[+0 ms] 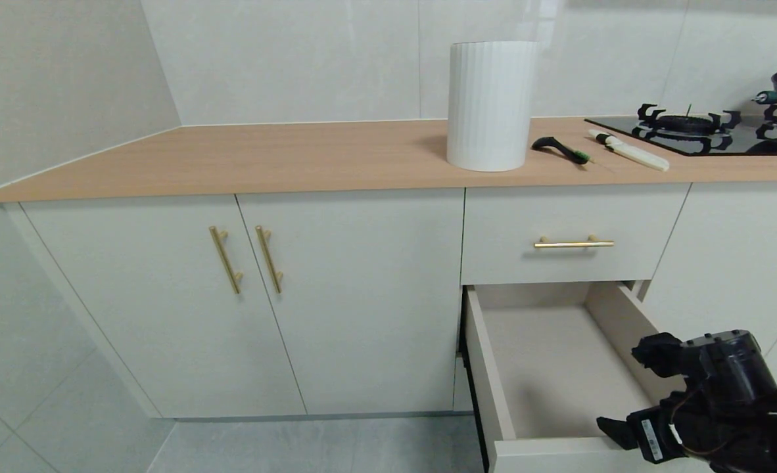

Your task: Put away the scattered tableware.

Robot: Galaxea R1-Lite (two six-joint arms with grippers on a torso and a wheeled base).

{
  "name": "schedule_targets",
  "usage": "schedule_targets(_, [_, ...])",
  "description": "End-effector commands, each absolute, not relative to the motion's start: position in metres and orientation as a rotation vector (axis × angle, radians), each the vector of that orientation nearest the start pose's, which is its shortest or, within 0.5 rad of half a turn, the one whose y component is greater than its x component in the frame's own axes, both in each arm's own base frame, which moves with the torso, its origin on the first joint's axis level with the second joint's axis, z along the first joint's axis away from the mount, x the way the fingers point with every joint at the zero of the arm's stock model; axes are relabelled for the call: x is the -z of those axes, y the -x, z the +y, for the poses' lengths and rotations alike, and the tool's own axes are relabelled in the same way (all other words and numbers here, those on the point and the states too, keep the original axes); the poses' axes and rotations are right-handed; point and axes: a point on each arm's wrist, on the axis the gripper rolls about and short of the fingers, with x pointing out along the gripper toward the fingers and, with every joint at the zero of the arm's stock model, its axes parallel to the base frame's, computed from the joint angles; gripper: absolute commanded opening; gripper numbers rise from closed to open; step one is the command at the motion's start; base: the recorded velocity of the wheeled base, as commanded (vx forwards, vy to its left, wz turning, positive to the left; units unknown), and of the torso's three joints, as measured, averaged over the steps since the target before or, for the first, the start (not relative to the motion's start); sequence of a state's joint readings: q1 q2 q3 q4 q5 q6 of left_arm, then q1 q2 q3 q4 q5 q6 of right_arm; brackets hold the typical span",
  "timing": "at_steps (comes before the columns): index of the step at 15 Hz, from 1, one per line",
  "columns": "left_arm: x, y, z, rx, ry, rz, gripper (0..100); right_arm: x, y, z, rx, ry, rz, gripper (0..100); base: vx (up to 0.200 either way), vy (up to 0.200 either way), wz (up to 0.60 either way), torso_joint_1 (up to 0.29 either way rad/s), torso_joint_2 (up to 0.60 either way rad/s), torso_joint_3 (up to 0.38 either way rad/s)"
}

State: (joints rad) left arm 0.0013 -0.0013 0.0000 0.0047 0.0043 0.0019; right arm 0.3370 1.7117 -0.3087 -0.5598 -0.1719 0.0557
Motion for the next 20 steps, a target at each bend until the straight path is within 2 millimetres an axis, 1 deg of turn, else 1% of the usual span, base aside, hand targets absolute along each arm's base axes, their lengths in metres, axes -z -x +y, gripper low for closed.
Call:
schedule_targets(1, [-0.075,0.023,0.000,-0.006,-0.003,0.005,100,-0.064,-0.188,0.069,-0.160,0.161,0.813,100,0.000,0.000,0.00,0.000,0.00,0.000])
schedule_targets(3, [-0.075,0.023,0.000,-0.006,-0.002,0.005,100,-0.063,-0.175,0.066,-0.168,0.166,0.824,100,0.000,0.000,0.00,0.000,0.00,0.000])
schedule_targets(8, [-0.075,0.023,0.000,-0.006,-0.003,0.005,100,-0.055,-0.153,0.059,-0.175,0.183,0.877,100,0.000,0.000,0.00,0.000,0.00,0.010])
schedule_targets(11, [-0.075,0.023,0.000,-0.006,-0.002,0.005,100,-0.055,-0.150,0.059,-0.182,0.185,0.877,100,0.000,0.000,0.00,0.000,0.00,0.000])
schedule_targets(13, [-0.075,0.023,0.000,-0.006,-0.002,0.005,100,-0.060,-0.156,0.062,-0.184,0.170,0.842,100,0.000,0.000,0.00,0.000,0.00,0.000])
schedule_targets(14, [-0.075,0.023,0.000,-0.006,-0.002,0.005,100,-0.072,-0.167,0.066,-0.186,0.151,0.779,100,0.000,0.000,0.00,0.000,0.00,0.000])
schedule_targets(15, [-0.075,0.023,0.000,-0.006,-0.002,0.005,100,-0.089,-0.181,0.071,-0.187,0.124,0.700,100,0.000,0.000,0.00,0.000,0.00,0.000])
schedule_targets(16, [-0.075,0.023,0.000,-0.006,-0.002,0.005,100,-0.110,-0.199,0.077,-0.186,0.100,0.611,100,0.000,0.000,0.00,0.000,0.00,0.000])
schedule_targets(17, [-0.075,0.023,0.000,-0.006,-0.002,0.005,100,-0.127,-0.212,0.080,-0.179,0.080,0.556,100,0.000,0.000,0.00,0.000,0.00,0.000])
schedule_targets(18, [-0.075,0.023,0.000,-0.006,-0.002,0.005,100,-0.149,-0.227,0.076,-0.156,0.065,0.530,100,0.000,0.000,0.00,0.000,0.00,0.000])
schedule_targets(19, [-0.075,0.023,0.000,-0.006,-0.002,0.005,100,-0.164,-0.235,0.075,-0.158,0.060,0.544,100,0.000,0.000,0.00,0.000,0.00,0.000])
schedule_targets(20, [-0.075,0.023,0.000,-0.006,-0.002,0.005,100,-0.183,-0.241,0.073,-0.204,0.042,0.576,100,0.000,0.000,0.00,0.000,0.00,0.000])
